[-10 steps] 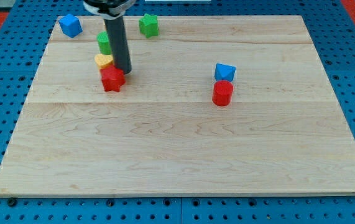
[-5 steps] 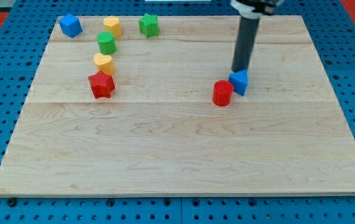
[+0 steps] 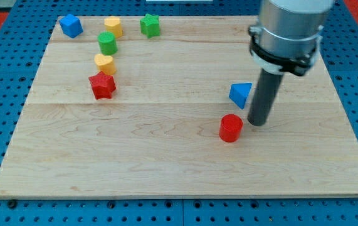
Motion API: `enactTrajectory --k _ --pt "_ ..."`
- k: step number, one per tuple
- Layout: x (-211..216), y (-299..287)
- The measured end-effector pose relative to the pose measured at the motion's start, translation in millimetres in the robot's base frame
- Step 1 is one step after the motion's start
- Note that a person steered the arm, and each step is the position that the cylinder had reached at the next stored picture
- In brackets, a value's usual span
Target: Place the red circle to the bottom right of the red star
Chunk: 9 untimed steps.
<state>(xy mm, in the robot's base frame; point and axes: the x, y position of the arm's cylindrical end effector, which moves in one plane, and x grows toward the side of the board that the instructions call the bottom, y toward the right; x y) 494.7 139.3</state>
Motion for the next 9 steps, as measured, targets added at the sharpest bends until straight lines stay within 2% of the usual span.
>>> enactTrajectory --k 1,2,3,4,5,6,7,8,9 --pt "-3 -69" --pt "-13 -164" --pt "8 -87" --pt "46 -72" --pt "50 -135" --pt "0 -202" --pt "8 -170" --pt "-19 -158" --pt "-66 -161"
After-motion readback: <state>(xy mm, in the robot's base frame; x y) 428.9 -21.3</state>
